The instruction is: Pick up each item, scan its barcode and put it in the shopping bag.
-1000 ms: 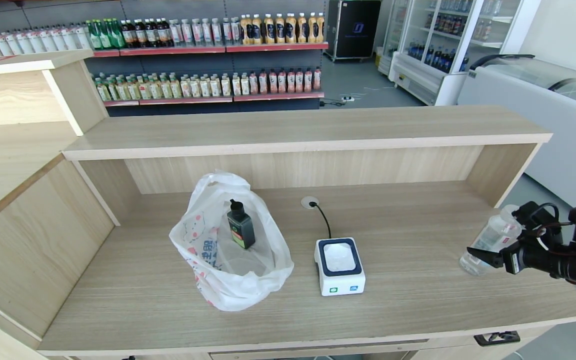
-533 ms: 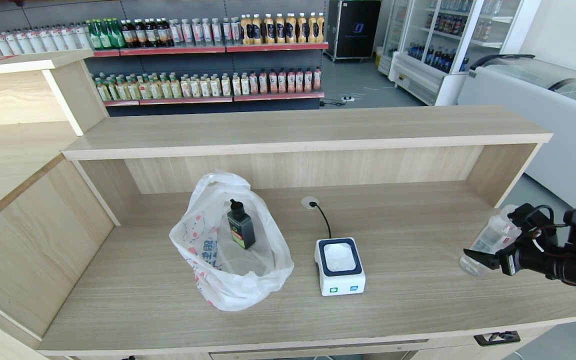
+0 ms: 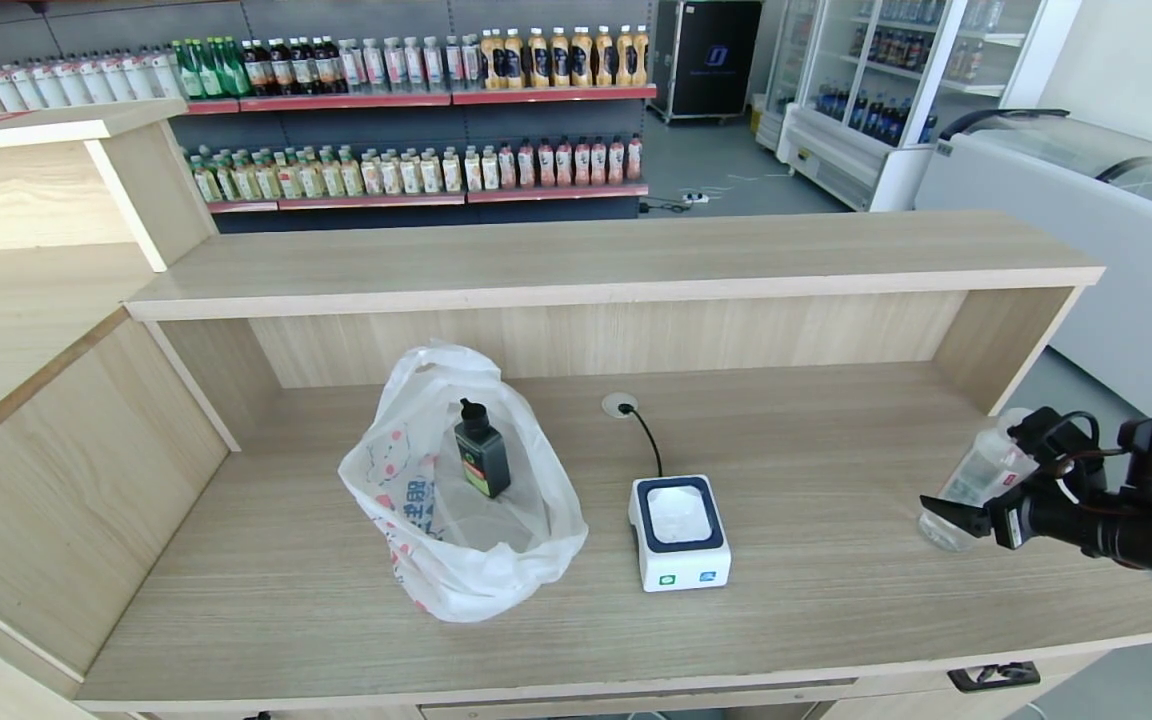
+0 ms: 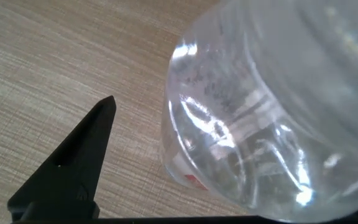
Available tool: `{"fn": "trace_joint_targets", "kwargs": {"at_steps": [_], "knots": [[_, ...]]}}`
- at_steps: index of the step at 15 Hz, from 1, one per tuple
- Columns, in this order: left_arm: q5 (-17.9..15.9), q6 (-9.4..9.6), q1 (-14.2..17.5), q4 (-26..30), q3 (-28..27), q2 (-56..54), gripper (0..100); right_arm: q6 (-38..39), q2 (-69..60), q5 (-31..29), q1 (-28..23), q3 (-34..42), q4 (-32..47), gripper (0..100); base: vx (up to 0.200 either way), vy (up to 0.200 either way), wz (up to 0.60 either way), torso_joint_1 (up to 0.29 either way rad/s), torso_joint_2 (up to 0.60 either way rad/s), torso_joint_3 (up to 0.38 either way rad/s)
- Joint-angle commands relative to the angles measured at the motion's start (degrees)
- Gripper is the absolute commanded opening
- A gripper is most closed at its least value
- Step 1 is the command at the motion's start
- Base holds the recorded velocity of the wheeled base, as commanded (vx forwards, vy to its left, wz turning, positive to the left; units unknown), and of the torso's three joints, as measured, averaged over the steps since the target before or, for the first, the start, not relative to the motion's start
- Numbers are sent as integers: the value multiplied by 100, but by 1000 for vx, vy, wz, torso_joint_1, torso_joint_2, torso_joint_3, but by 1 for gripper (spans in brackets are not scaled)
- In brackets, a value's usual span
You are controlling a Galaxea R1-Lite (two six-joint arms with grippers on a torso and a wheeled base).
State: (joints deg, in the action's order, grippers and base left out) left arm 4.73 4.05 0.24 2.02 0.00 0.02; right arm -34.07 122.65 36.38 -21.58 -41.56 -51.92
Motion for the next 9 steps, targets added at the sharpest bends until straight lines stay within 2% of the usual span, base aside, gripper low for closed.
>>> {"fn": "trace_joint_targets", "kwargs": {"at_steps": [1,4,5,9], "knots": [[2,0,2,0,0,-2,100,-3,84,1,31,7,-46,100,0,0,0,0,0,0],[2,0,2,0,0,-2,100,6,119,1,66,-10,-73,100,0,0,0,0,0,0],[2,0,2,0,0,-2,100,6,119,1,84,-19,-73,0,0,0,0,0,0,0],[2,0,2,0,0,-2,100,6,128,1,92,-37,-90,0,0,0,0,0,0,0]]}}
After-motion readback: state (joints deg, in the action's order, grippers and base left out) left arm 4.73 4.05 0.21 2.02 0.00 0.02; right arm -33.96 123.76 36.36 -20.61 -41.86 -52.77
